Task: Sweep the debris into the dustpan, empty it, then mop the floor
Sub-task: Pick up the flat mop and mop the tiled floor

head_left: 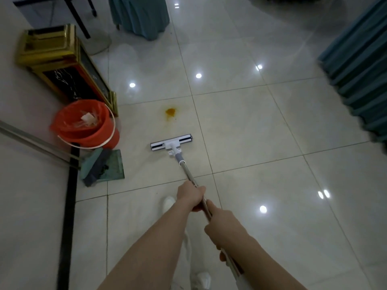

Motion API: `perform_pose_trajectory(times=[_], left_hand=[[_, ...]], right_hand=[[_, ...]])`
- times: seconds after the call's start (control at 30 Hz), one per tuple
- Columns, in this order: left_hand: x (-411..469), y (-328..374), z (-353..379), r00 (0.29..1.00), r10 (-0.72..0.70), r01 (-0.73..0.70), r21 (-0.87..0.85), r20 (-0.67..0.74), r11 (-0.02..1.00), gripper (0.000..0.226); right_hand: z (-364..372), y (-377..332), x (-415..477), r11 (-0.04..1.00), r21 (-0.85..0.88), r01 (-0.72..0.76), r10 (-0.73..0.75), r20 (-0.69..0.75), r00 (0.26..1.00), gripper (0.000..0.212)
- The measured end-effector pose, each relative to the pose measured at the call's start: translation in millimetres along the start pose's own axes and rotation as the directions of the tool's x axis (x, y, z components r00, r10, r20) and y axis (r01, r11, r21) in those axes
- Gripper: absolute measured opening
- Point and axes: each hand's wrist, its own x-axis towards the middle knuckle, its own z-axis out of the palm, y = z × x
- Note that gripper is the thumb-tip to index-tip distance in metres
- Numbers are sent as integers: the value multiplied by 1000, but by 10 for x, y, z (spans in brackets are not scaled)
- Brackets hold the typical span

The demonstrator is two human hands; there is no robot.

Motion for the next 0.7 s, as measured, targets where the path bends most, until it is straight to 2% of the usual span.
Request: perform_pose_trajectory(times=[0.27,0.37,0.57,0.7], left_hand=[[328,393,107,999,39,-37,97,-18,995,18],[552,504,26,999,35,-30,127,-40,991,21],[1387,1026,-462,995,51,-35,195,-81,980,29],[2162,1529,-955,994,75,-57,205,-83,977,31]], right_hand=[[-315,-24,334,996,57,-74,71,41,997,77],[-397,-159,532,992,94,-82,77,57,995,78],[-719,-822,1262,952,294,-87,67,77,995,77],[-1096,-1497,1887,941,327,-87,65,77,995,77]])
